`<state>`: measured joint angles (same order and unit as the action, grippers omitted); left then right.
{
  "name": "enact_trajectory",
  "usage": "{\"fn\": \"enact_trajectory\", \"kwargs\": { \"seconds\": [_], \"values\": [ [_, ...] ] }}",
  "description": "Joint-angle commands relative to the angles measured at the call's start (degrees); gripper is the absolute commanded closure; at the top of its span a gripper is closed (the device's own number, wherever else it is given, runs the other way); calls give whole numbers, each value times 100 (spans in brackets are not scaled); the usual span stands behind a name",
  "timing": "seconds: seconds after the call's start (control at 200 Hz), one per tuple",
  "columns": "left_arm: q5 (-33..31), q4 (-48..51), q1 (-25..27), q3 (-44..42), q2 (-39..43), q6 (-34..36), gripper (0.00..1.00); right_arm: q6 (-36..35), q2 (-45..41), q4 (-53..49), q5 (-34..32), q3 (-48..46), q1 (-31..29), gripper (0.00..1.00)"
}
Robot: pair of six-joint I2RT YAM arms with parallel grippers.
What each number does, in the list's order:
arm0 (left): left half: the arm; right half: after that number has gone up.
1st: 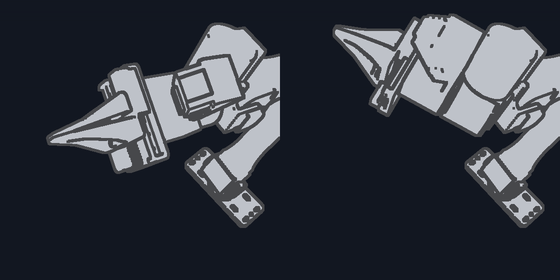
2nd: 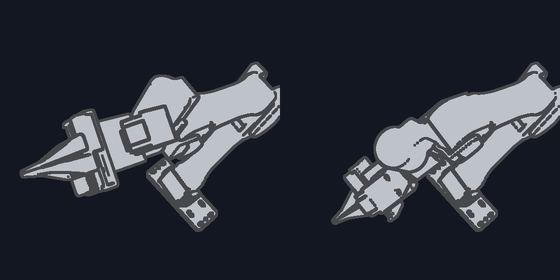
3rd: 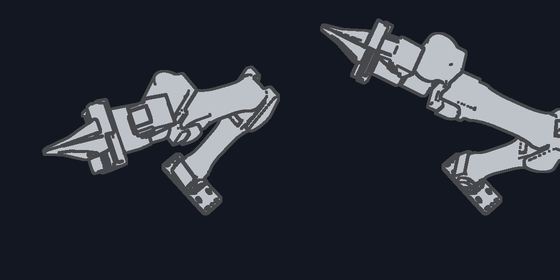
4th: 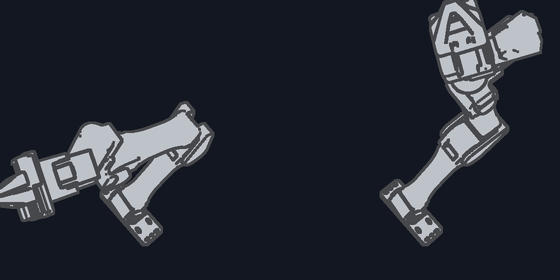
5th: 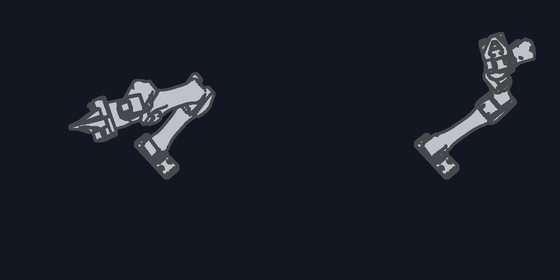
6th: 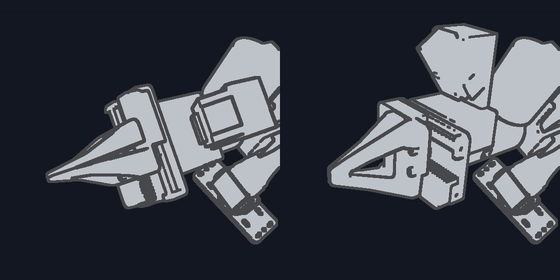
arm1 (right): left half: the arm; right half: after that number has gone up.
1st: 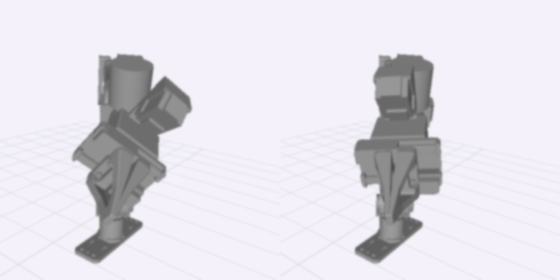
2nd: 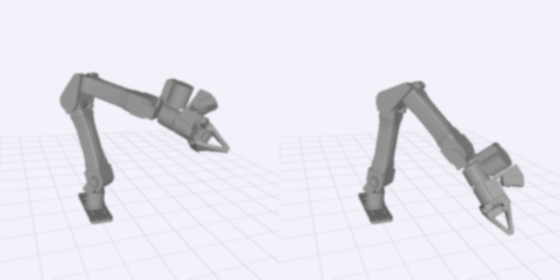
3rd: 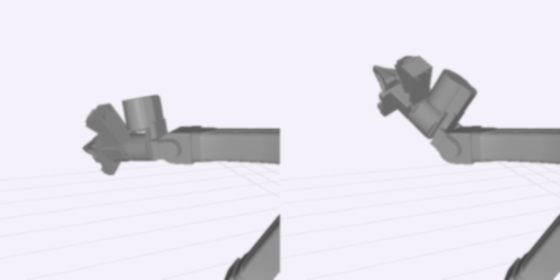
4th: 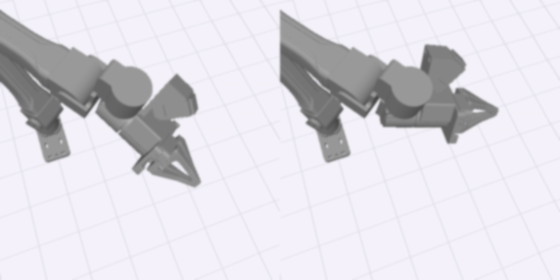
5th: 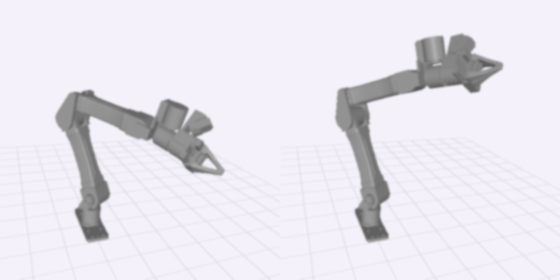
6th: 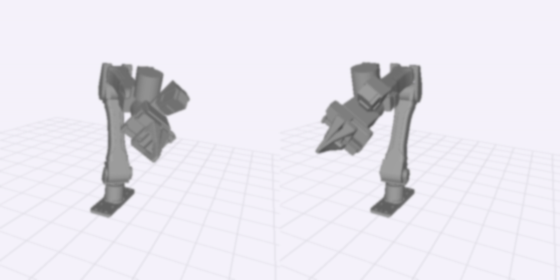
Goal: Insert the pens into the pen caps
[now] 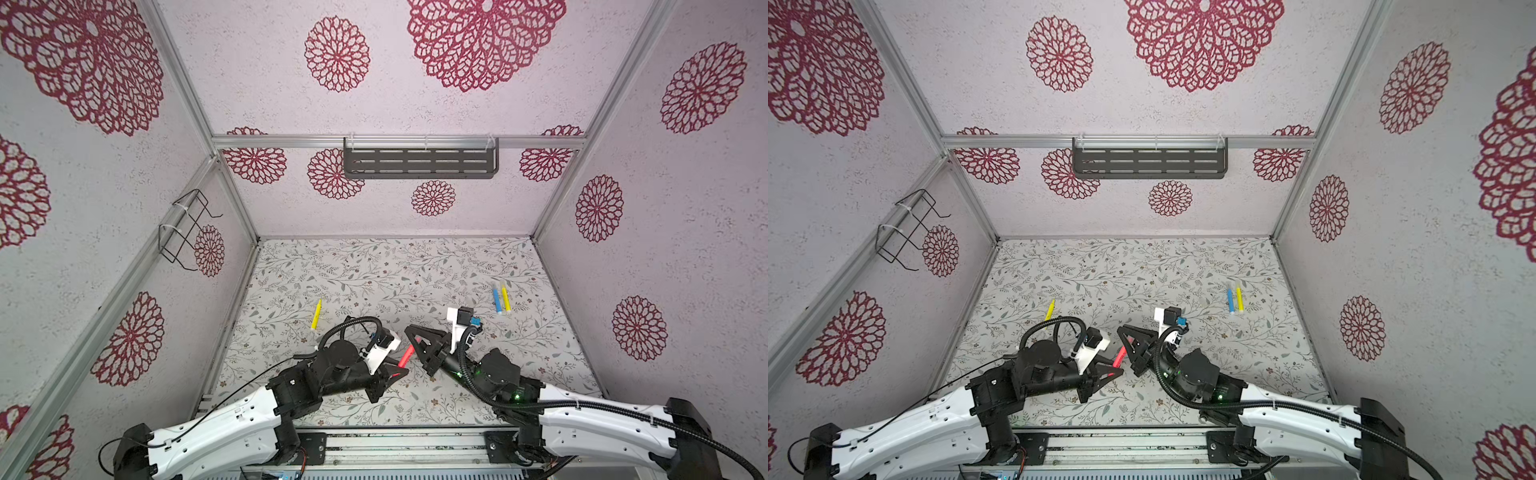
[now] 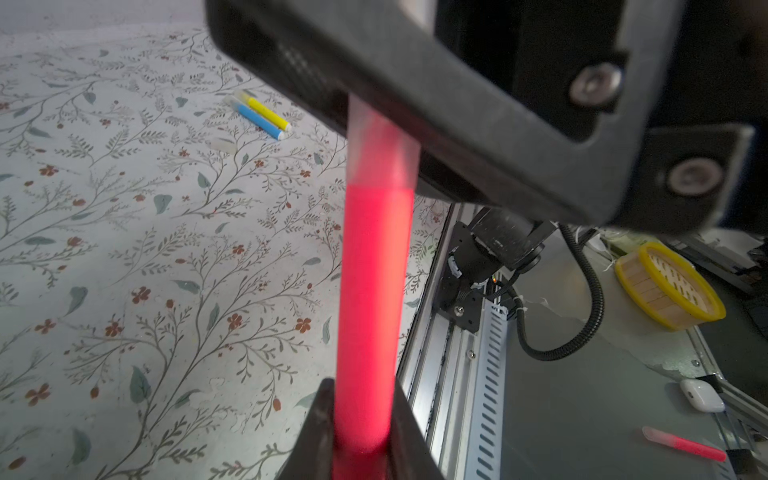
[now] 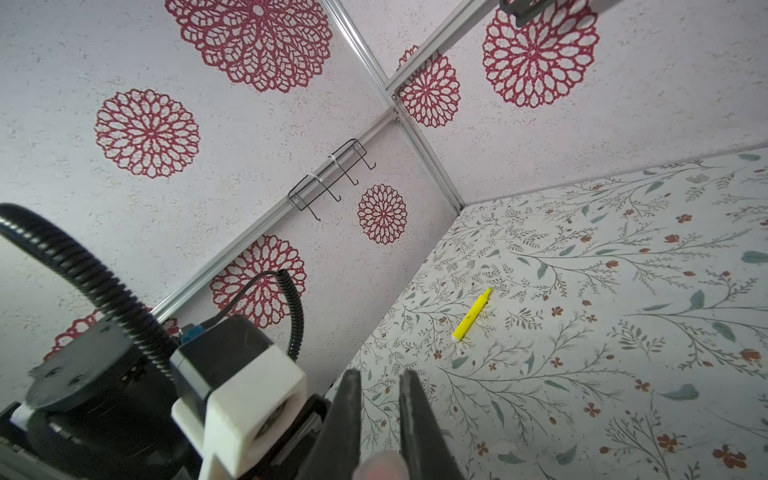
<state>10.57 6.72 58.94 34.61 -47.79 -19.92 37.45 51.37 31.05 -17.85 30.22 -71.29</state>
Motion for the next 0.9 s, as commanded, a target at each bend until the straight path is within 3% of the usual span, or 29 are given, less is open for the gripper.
{"fn": "enact_trajectory", "kwargs": {
  "seconds": [0.0, 0.055, 0.085, 0.125, 0.155, 0.195, 0.27, 0.565, 0.73, 0.896],
  "values": [
    [-1282, -2720, -555, 577, 323, -482, 100, -231, -85, -2113, 1902, 39, -290, 100],
    [-1337, -2634, -556, 467, 287, -508, 100, -411, -181, -2348, 2016, 357, -186, 100],
    [-1347, -2616, -553, 420, 264, -520, 100, -498, -212, -2474, 2020, 515, -138, 81],
    [-1370, -2608, -554, 352, 244, -535, 100, -639, -245, -2617, 2045, 740, -99, 46],
    [-1383, -2606, -563, 301, 228, -553, 100, -748, -267, -2695, 2088, 875, -83, 29],
    [-1399, -2597, -557, 251, 219, -556, 100, -852, -293, -2778, 2112, 1035, -63, 17],
    [-1394, -2531, -559, 213, 204, -565, 100, -961, -387, -2799, 2099, 1182, -48, 7],
    [-1397, -2383, -558, 15, 428, -655, 100, -1062, -932, -2886, 1731, 1089, 18, 7],
    [-1353, -2472, -558, -63, 369, -813, 100, -1232, -1005, -3030, 1338, 1346, 148, 15],
    [-1281, -2692, -526, -173, 230, -987, 100, -1562, -633, -2910, 1386, 1799, 174, 23]
  ]
}}
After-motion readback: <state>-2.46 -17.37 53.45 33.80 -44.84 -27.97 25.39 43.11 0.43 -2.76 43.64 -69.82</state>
